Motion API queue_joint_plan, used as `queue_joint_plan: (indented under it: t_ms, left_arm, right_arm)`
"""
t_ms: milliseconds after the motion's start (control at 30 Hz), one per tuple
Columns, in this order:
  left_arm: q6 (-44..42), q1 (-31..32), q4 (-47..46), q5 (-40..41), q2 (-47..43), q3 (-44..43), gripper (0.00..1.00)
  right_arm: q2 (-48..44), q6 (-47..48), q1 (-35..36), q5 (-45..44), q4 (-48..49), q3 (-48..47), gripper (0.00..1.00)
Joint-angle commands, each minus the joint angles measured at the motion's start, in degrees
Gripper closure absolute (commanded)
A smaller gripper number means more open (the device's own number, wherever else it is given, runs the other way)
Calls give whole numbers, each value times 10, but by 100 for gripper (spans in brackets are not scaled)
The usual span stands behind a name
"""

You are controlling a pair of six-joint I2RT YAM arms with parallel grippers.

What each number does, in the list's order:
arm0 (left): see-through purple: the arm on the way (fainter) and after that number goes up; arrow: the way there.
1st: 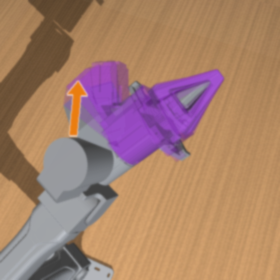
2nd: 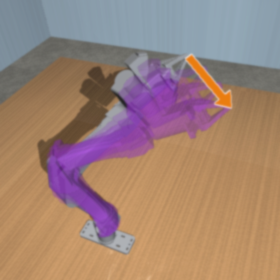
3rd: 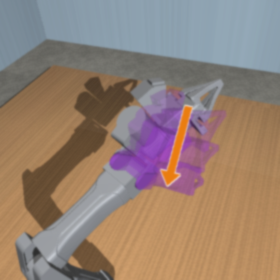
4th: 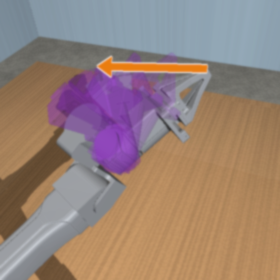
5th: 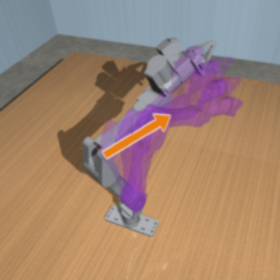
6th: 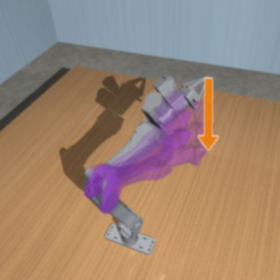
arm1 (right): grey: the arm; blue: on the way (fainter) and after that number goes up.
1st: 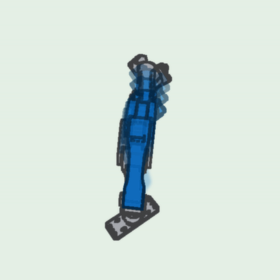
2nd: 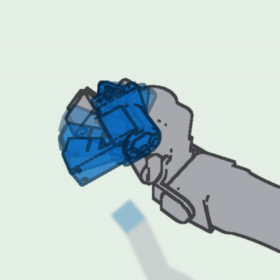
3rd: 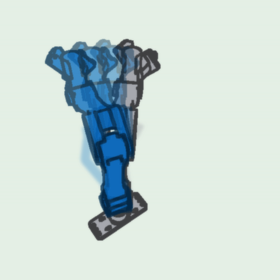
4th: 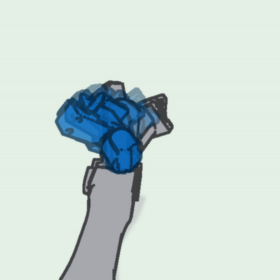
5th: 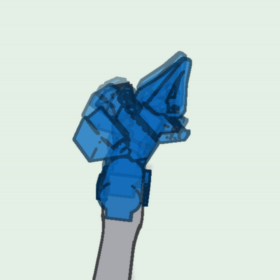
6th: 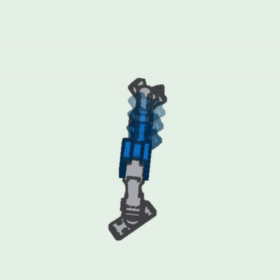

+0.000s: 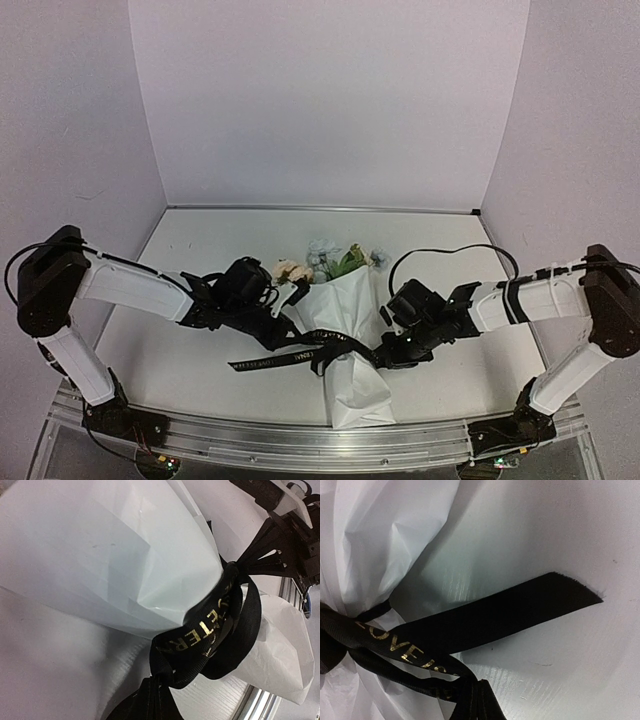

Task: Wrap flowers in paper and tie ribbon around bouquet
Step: Cross the half-tied ribbon over the folded bouquet.

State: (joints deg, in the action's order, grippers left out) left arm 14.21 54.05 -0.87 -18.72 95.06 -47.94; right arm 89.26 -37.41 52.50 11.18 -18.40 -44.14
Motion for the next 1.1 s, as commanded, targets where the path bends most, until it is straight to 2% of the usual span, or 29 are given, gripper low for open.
queue_joint_plan:
  t_ms: [0, 167, 500, 767, 833, 867, 1000, 1067]
  left_arm:
    - [-5, 26, 35, -59, 55, -59, 100]
    - [-18, 44, 52, -77, 85, -102, 100]
    - [-58, 44, 59, -127, 34, -127, 100]
    - [-69, 43, 93, -178, 100, -174, 100]
    - [-64, 41, 92, -178, 109, -180, 100]
    - [-61, 40, 91, -180, 113, -183, 100]
    - [-55, 37, 100, -196, 134, -207, 100]
    - [-55, 37, 109, -200, 141, -217, 100]
  right_arm:
    - [20, 8, 19, 3, -29, -32, 100]
    - [38, 4, 29, 34, -5, -47, 100]
    - [60, -12, 32, 66, 26, -74, 100]
    - [62, -21, 32, 51, 45, -66, 99]
    - [47, -13, 33, 41, 42, -58, 95]
    - [40, -6, 33, 37, 37, -54, 88]
    - [8, 19, 32, 30, -1, -55, 73]
    - [-8, 27, 32, 23, -15, -53, 69]
